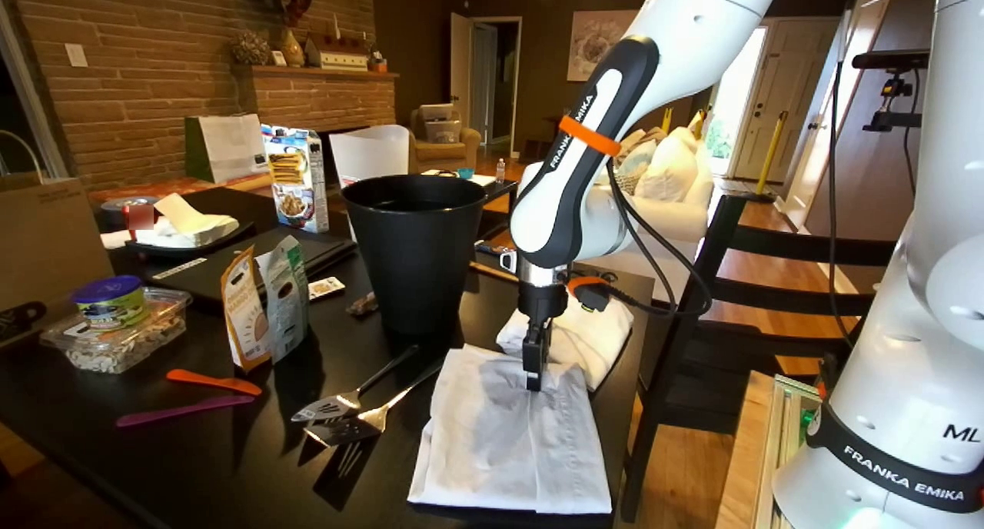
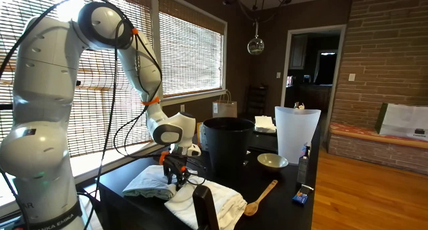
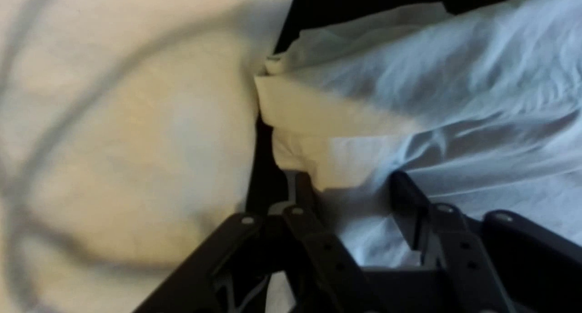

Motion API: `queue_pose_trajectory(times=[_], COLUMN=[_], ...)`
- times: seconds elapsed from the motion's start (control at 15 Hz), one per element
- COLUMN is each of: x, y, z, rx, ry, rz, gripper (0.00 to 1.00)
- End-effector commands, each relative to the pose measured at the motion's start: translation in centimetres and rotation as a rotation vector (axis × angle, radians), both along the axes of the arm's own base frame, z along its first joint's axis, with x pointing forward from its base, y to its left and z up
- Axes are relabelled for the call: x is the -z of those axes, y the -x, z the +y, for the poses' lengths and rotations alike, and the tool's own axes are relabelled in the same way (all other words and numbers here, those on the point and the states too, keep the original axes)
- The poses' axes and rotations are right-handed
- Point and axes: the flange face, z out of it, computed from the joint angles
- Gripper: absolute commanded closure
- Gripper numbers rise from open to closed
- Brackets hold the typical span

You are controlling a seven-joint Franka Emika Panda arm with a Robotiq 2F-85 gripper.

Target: Put the white cloths on the backrest of the chair

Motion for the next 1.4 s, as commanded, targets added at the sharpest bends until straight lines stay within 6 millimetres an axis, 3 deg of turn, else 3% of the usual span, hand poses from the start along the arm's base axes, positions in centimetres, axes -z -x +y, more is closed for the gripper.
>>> queue_pose_trajectory(times=[0.0, 0.2, 0.4, 0.67, 1.33], x=[-0.5, -1.2, -3.0, -6.1, -18.1], y=[-0.1, 0.0, 0.2, -0.1, -0.4], z=[0.2, 0.5, 0.5, -1.3, -5.3], rx=[0.011, 0.025, 0.033, 0.12, 0.167], ry=[-0.045, -0.087, -0.112, -0.007, 0.049], rz=[0.034, 0.091, 0.17, 0.244, 0.343], gripper=[0.82, 1.0, 0.98, 0.98, 0.98])
